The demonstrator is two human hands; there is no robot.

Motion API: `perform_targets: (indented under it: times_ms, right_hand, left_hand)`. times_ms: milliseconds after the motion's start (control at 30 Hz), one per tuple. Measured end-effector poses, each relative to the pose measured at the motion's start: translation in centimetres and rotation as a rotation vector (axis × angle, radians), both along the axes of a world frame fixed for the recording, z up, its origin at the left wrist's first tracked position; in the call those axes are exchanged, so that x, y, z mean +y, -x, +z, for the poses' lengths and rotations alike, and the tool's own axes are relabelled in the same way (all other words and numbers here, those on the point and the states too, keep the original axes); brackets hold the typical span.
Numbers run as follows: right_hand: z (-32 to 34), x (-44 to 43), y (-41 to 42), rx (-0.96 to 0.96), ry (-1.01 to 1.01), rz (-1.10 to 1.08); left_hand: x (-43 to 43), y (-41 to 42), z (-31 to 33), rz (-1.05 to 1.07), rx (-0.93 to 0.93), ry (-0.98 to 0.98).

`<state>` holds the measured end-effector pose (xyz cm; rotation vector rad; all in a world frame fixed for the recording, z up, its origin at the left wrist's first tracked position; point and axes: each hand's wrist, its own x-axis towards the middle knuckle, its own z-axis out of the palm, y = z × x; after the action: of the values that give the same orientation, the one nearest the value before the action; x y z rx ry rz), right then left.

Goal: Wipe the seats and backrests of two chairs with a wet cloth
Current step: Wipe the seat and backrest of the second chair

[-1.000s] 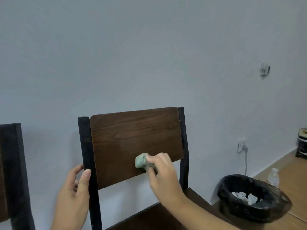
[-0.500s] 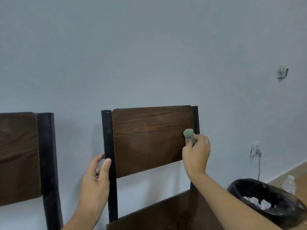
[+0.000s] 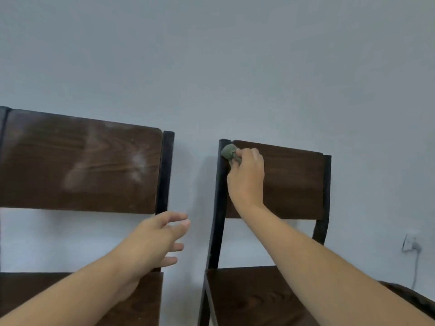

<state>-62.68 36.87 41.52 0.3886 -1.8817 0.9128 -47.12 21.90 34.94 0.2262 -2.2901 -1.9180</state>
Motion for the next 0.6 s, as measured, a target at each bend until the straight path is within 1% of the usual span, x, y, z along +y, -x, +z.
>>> perform_targets:
  times_ms: [100, 167, 267, 333, 400, 467, 533, 567, 600]
  right_hand:
    - [-4.7, -2.0, -3.3, -0.074, 0.054, 0.071]
    - [-5.9, -4.7, -7.0, -0.156, 0.049, 0.191]
    - [-8.0, -10.5, -13.7, -0.358, -0.049, 0.422]
    - [-9.8, -14.5, -18.1, -0.503, -0.139, 0.572]
    - [-10.8, -18.3, -22.6, -0.589, -0.199, 0.684]
    - [-11.3, -21.8, -27.4, -0.632, -0.215, 0.789]
    - [-11.3, -24.7, -32.7, -0.611, -0.278, 0.899]
    - [-11.2, -26.0, -35.4, -0.581, -0.325, 0.958]
    - [-11.2, -27.1, -38.2, -0.552, -0.374, 1.019]
  left_hand:
    - [-3.3, -5.1, -0.7, 0.032, -0.018, -0.008]
    - [-6.4, -7.7, -1.3, 0.097, -0.009, -0.006]
    - [-12.3, -12.3, -2.7, 0.227, 0.019, 0.047]
    - [-16.2, -16.7, -3.6, 0.316, -0.007, 0.095]
    - [-19.8, -22.5, -4.0, 0.39, -0.032, 0.207]
    - [-22.6, -29.1, -4.4, 0.469, -0.079, 0.411]
    - [-25.0, -35.7, -5.2, 0.564, -0.16, 0.614]
    - [-25.9, -38.8, -5.9, 0.602, -0.203, 0.662]
    - [-26.6, -41.7, -7.0, 0.628, -0.237, 0.662]
